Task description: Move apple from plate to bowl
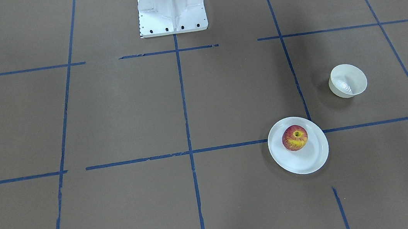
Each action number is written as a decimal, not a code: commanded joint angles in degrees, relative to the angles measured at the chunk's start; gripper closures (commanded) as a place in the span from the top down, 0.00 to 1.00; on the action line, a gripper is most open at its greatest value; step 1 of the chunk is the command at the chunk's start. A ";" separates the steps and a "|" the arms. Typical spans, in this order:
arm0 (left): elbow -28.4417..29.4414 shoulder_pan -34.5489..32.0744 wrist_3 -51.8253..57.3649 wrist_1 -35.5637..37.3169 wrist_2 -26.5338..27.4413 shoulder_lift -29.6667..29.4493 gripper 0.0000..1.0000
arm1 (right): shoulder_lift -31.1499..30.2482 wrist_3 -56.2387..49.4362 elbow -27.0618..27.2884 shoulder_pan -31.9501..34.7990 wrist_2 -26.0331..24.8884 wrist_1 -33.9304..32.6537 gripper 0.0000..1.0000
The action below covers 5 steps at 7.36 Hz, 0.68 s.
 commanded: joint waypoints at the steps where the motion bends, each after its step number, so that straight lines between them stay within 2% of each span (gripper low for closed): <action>1: 0.35 2.70 -3.48 -0.59 1.08 -8.29 1.00 | -0.08 0.00 0.00 0.00 0.00 0.00 1.00; 3: 1.05 12.06 -13.28 -0.50 4.41 -16.64 1.00 | 0.01 0.00 0.00 0.00 0.00 0.00 1.00; 5: 3.76 22.09 -28.21 -0.85 4.61 -24.47 1.00 | 0.01 0.00 0.00 0.00 0.00 0.00 1.00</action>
